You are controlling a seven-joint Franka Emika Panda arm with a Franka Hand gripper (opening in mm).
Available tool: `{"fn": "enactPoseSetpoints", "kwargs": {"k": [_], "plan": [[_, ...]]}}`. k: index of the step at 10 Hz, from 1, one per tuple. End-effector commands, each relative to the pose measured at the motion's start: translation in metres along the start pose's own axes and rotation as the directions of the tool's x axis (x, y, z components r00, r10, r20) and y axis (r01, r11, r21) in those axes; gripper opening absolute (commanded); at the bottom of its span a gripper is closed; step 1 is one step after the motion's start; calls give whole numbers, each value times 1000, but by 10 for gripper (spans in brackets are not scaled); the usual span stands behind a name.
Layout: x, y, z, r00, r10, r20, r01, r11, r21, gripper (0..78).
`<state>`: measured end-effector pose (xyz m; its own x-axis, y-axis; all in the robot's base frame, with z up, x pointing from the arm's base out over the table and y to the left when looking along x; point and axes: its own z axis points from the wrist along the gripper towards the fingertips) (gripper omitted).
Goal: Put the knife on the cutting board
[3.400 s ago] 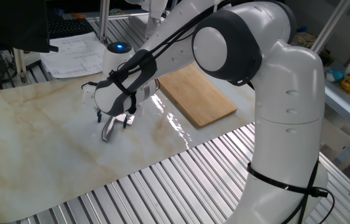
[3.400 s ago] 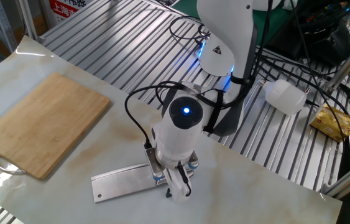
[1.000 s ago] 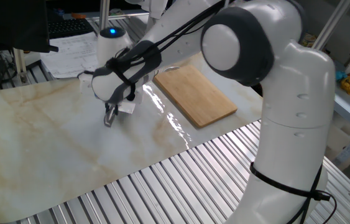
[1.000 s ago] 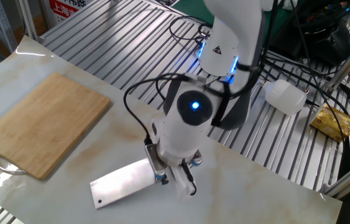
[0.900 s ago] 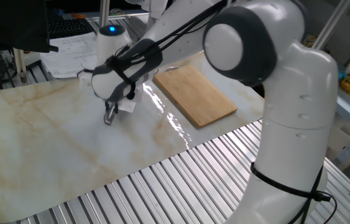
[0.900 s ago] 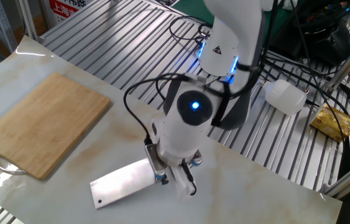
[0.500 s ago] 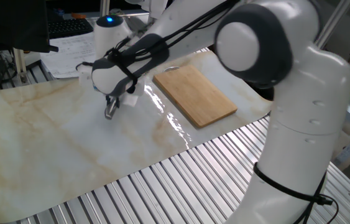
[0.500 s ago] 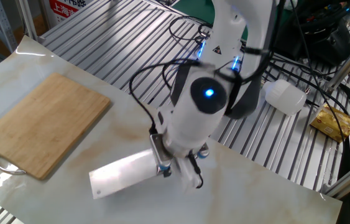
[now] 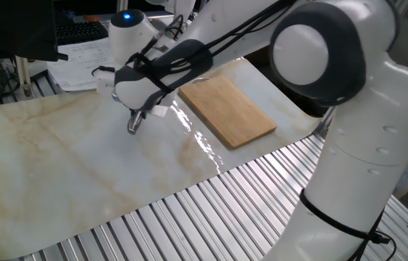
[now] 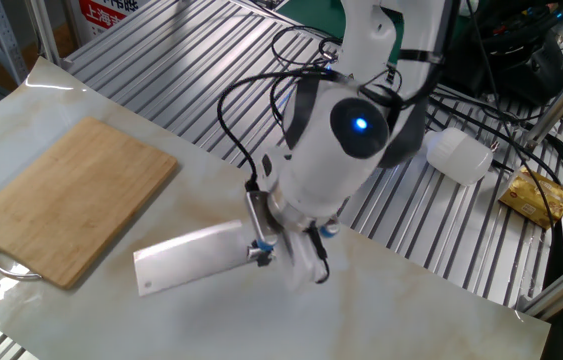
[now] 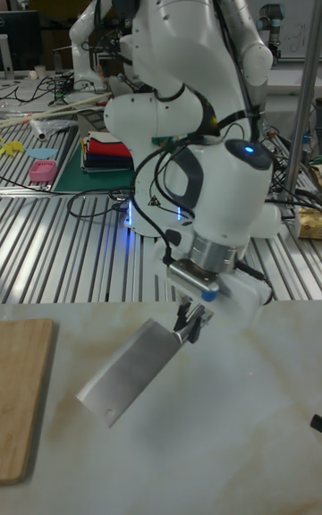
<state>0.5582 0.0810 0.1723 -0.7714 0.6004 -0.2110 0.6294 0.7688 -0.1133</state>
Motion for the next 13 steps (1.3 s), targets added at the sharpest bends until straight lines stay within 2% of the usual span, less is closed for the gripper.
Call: {"fn": "enactPoseSetpoints", "kwargs": {"k": [1,6,8,9,10,12,13], "plan": [[-18,-29,9,999,-33,35,33,999,-9,11],[-32,-64,31,994,-91,53,92,995,-27,11],[-34,-69,33,994,-97,48,99,994,-36,11],[-34,-69,33,994,-99,36,101,994,-51,11],[-34,-69,33,996,-93,3,93,993,-74,11],[-34,-69,33,997,-69,-35,66,995,-72,11],[-34,-69,33,997,-64,-46,59,994,-91,11]]}}
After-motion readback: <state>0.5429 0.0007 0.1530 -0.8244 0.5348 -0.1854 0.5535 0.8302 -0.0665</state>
